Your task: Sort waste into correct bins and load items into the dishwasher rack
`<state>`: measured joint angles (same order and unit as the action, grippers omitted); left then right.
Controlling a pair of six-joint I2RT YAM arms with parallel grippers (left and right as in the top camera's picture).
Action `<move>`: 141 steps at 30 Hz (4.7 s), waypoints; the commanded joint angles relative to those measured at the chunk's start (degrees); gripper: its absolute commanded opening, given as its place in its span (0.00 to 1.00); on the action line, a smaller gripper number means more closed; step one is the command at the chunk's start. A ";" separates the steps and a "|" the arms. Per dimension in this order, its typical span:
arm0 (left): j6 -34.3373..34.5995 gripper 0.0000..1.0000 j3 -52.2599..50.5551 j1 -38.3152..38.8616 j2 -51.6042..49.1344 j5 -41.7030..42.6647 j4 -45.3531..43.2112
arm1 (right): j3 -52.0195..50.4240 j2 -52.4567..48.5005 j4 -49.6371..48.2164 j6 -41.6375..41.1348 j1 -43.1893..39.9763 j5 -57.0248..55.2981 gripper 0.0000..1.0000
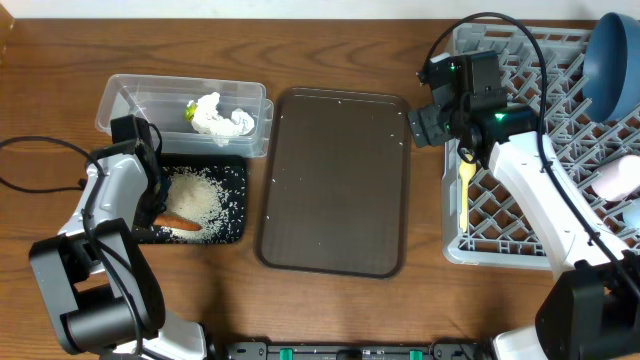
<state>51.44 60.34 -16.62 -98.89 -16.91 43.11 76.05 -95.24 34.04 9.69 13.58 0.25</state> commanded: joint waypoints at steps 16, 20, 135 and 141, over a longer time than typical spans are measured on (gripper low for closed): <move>-27.96 0.51 4.17 1.55 9.14 9.46 -0.68 | -0.04 -0.02 -2.16 -10.29 -2.80 1.31 0.96; -39.50 0.63 4.17 4.52 14.34 20.41 -4.70 | -0.04 -0.02 -5.16 -11.43 -4.72 8.50 0.98; -46.25 0.94 -6.93 18.18 67.76 22.91 10.40 | -75.76 91.12 -38.56 -4.42 -17.31 8.96 0.99; -46.25 0.94 -6.93 18.18 67.76 22.91 10.40 | -75.73 93.33 -30.38 -4.72 -17.31 8.52 0.99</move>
<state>5.74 53.56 1.72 -31.07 6.72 53.56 0.38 -2.81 3.22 4.47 -3.90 9.56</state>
